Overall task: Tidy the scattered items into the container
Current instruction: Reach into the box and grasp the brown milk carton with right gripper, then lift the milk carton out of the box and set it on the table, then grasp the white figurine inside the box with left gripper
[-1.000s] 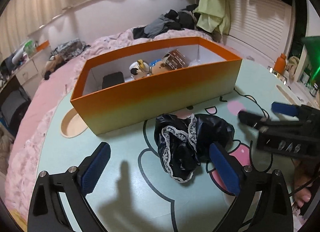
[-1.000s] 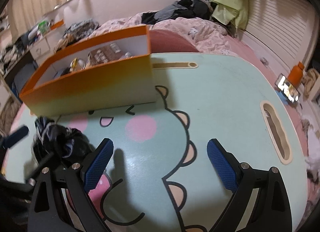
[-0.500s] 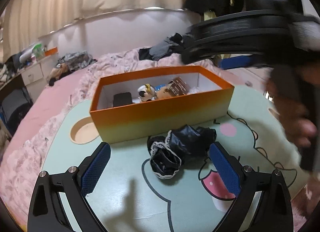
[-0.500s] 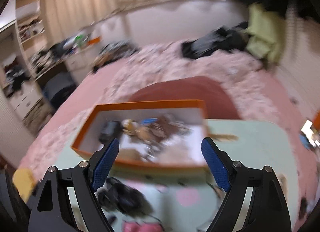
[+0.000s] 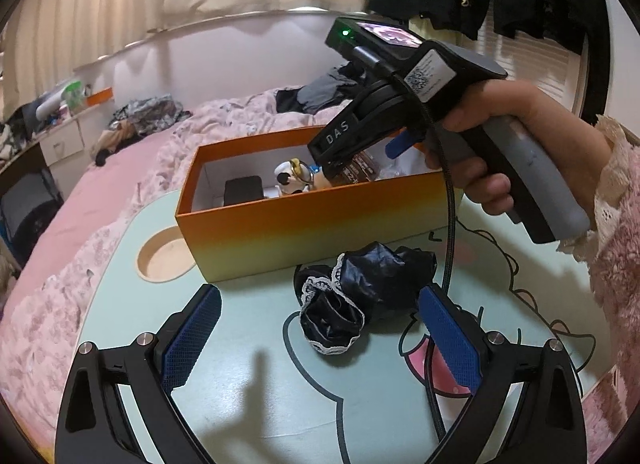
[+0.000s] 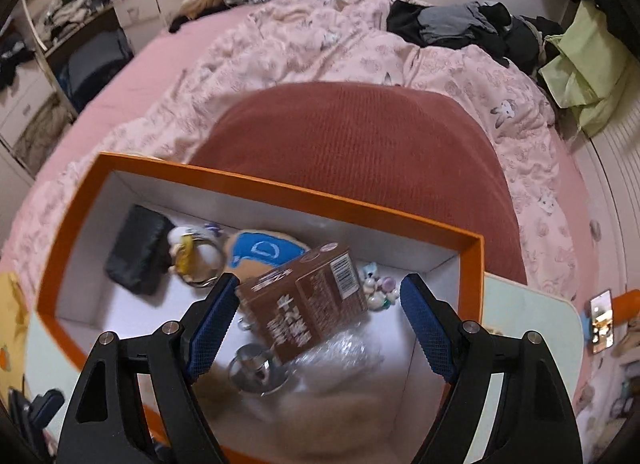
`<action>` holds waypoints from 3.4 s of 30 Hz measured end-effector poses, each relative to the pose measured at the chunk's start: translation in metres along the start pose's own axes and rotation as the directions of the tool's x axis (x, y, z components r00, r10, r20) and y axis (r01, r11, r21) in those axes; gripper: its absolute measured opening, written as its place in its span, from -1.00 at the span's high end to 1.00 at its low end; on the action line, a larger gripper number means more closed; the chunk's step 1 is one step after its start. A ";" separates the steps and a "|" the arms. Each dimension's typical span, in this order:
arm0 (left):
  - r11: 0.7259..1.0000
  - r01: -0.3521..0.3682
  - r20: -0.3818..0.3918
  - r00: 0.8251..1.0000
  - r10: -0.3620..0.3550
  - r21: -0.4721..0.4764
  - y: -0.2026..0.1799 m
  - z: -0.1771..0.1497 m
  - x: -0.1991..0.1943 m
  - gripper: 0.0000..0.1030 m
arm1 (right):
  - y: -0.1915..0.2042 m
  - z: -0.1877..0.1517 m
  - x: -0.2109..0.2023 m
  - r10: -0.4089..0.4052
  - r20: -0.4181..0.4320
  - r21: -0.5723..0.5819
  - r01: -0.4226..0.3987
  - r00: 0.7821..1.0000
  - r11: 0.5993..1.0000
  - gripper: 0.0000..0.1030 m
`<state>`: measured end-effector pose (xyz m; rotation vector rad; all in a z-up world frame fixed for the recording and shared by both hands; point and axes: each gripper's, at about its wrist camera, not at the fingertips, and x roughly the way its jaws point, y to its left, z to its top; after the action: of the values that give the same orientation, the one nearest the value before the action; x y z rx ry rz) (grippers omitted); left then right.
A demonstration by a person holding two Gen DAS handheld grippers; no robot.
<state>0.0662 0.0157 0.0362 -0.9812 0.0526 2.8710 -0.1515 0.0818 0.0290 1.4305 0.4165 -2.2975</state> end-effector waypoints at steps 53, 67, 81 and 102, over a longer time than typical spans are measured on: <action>0.969 0.122 -0.030 0.991 -0.131 -0.213 0.048 0.017 0.004 -0.92 | -0.021 -0.202 -0.107 0.084 0.488 0.209 -0.209 0.869 0.955 -0.58; 0.961 0.178 -0.198 0.955 -0.221 -0.212 0.065 0.109 0.037 -0.67 | -0.037 -0.214 -0.109 0.144 0.566 0.257 -0.340 0.812 0.905 -0.58; 0.965 0.078 -0.462 0.866 -0.190 -0.250 0.049 0.120 0.141 0.27 | -0.042 -0.218 -0.106 0.158 0.563 0.272 -0.362 0.811 0.892 -0.58; 0.976 0.094 -0.408 0.897 -0.167 -0.195 0.046 0.133 0.135 0.34 | -0.045 -0.217 -0.105 0.163 0.557 0.287 -0.373 0.814 0.883 -0.58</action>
<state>-0.1262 -0.0093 0.0582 -1.5617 -0.2205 2.5201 0.0380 0.2379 0.0314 0.8643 -0.4062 -2.4684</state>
